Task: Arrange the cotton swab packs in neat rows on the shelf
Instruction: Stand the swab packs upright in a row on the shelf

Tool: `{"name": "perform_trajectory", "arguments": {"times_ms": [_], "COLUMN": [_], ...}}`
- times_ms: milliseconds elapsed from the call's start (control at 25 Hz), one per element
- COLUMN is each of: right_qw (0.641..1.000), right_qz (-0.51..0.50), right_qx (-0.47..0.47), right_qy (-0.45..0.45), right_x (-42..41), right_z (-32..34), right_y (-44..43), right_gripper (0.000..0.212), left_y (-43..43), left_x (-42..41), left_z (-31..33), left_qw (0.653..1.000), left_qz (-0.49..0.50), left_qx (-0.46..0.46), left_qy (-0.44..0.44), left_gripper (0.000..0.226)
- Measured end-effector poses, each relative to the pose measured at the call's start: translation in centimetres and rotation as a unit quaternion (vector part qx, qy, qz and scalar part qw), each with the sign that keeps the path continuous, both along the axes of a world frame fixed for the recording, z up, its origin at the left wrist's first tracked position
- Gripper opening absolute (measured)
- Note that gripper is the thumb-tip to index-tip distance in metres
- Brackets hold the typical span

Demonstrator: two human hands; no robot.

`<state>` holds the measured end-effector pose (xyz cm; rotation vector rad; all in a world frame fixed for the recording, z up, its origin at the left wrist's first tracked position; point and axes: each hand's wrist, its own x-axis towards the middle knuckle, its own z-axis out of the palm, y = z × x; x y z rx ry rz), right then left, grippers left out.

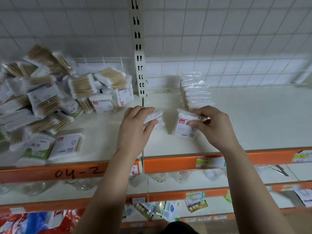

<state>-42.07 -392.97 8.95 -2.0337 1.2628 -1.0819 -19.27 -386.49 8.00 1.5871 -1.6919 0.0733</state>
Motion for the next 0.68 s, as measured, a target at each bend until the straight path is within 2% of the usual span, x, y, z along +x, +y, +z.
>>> {"name": "perform_trajectory", "arguments": {"times_ms": [240,560,680], "right_qw": [0.999,0.996,0.996], "right_qz": [-0.005,0.066,0.07], "right_qx": [-0.043,-0.053,-0.05], "right_qy": [0.004,0.007,0.004], "right_x": [-3.7,-4.9,-4.6], "right_z": [0.0,-0.3,-0.7], "right_y": [-1.0,-2.1,-2.4], "right_gripper": [0.029,0.037,0.034], "left_y": [-0.7,-1.2,-1.2], "left_x": [-3.0,-4.6,-5.0], "left_z": [-0.6,-0.6,-0.6], "left_qw": [1.0,1.0,1.0], "left_qz": [-0.012,0.007,0.013], "left_qx": [-0.012,-0.009,-0.007], "left_qy": [0.008,0.01,0.011], "left_gripper": [0.029,0.03,0.031]}}
